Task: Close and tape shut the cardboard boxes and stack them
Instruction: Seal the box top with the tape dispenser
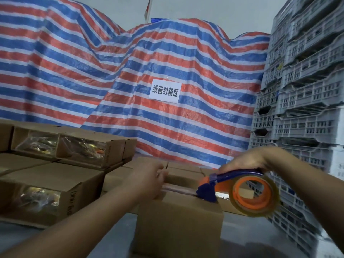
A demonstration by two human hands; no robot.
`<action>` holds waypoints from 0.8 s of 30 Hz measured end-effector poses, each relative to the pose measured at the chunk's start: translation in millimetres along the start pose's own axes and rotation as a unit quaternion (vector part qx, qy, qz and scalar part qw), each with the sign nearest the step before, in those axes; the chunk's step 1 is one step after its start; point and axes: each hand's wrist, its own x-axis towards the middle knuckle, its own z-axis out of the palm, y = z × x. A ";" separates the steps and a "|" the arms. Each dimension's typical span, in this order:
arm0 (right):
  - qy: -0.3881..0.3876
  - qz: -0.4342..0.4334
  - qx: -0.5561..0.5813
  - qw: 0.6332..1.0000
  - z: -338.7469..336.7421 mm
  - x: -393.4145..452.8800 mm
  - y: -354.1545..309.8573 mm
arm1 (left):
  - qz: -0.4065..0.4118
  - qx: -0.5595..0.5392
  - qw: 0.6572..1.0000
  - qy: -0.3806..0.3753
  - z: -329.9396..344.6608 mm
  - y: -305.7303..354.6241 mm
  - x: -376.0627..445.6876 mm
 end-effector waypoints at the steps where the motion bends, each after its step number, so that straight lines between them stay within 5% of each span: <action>1: -0.004 0.003 0.004 1.000 0.3 -0.8 -1.2 | 0.042 0.024 0.999 -0.021 2.4 7.3 -2.7; 5: -0.006 -0.001 0.029 1.000 3.6 0.6 3.8 | 0.106 0.185 0.957 -0.199 22.3 22.7 -16.1; 17: -0.010 -0.060 0.099 0.993 -3.8 -17.0 81.4 | 0.150 0.217 0.950 -0.167 25.2 13.3 -20.7; 24: 0.035 -0.089 0.116 0.989 27.7 -1.6 98.0 | 0.114 0.165 0.954 -0.225 19.0 27.3 -13.7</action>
